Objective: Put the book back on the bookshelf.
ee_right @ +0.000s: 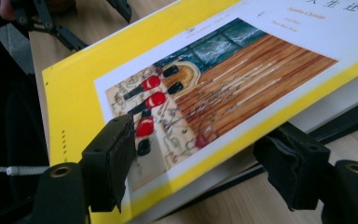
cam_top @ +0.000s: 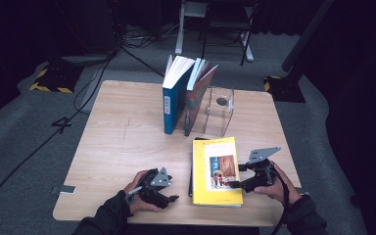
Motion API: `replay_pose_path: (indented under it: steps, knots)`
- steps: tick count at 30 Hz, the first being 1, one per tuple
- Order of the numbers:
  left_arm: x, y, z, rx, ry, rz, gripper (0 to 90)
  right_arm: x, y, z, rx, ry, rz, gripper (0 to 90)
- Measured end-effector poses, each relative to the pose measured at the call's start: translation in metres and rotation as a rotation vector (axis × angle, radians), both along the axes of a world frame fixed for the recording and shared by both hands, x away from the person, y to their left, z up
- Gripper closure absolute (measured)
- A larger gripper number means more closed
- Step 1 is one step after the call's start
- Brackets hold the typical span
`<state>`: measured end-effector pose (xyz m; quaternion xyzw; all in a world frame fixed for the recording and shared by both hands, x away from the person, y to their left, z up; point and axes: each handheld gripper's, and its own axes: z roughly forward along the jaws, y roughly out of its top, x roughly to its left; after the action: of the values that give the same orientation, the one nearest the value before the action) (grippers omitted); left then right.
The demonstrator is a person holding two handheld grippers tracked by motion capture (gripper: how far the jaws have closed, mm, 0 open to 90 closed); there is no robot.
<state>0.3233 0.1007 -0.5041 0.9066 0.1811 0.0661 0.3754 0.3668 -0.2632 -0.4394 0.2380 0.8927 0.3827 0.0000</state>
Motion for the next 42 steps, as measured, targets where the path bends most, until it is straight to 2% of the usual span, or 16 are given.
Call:
replay_pose_path:
  steps: [1, 5, 10, 12, 16, 19, 21, 23, 27, 31, 33, 37, 40, 42]
  knots:
    - [0.0, 0.0, 0.0, 0.001, 0.001, 0.005, 28.3, 0.004, 0.002, -0.001, -0.006, 0.0, 0.004, 30.5]
    - [0.002, -0.002, 0.0, 0.001, 0.001, 0.014, 28.4, 0.02, 0.007, -0.004, 0.03, 0.022, 0.0, 37.7]
    - [0.006, -0.005, 0.0, -0.001, 0.001, 0.02, 28.0, 0.031, 0.006, -0.005, 0.075, 0.053, -0.023, 56.5]
    - [0.01, -0.006, 0.0, -0.002, -0.001, 0.025, 28.7, 0.034, 0.004, -0.007, 0.119, 0.068, -0.021, 66.1]
    - [0.026, -0.008, 0.001, -0.013, 0.01, 0.063, 31.4, 0.034, 0.002, -0.008, 0.155, 0.062, -0.019, 72.3]
    - [0.038, -0.01, 0.003, -0.034, 0.025, 0.092, 32.6, 0.032, 0.001, -0.008, 0.17, 0.047, -0.017, 75.0]
    - [0.046, -0.012, 0.006, -0.046, 0.014, 0.108, 34.8, 0.031, 0.001, -0.007, 0.173, 0.037, -0.015, 75.3]
    - [0.055, -0.016, 0.01, -0.074, 0.039, 0.106, 37.5, 0.031, 0.001, -0.008, 0.179, 0.032, -0.017, 75.6]
    - [0.07, -0.027, 0.013, -0.086, 0.033, 0.106, 38.5, 0.028, 0.002, -0.007, 0.186, 0.007, -0.024, 76.0]
    - [0.083, -0.037, 0.01, -0.065, 0.018, 0.12, 38.8, 0.024, 0.003, -0.006, 0.179, -0.025, -0.027, 77.0]
    - [0.087, -0.037, 0.009, -0.069, 0.011, 0.139, 38.3, 0.024, 0.003, -0.006, 0.181, -0.032, -0.027, 77.0]
    - [0.096, -0.035, 0.007, -0.086, 0.028, 0.167, 38.2, 0.023, 0.003, -0.007, 0.186, -0.037, -0.027, 77.2]
    - [0.102, -0.036, 0.008, -0.095, 0.017, 0.185, 38.9, 0.023, 0.002, -0.006, 0.197, -0.047, -0.019, 77.2]
    - [0.106, -0.036, 0.009, -0.107, 0.019, 0.178, 39.8, 0.022, 0.001, -0.006, 0.205, -0.054, -0.021, 77.2]
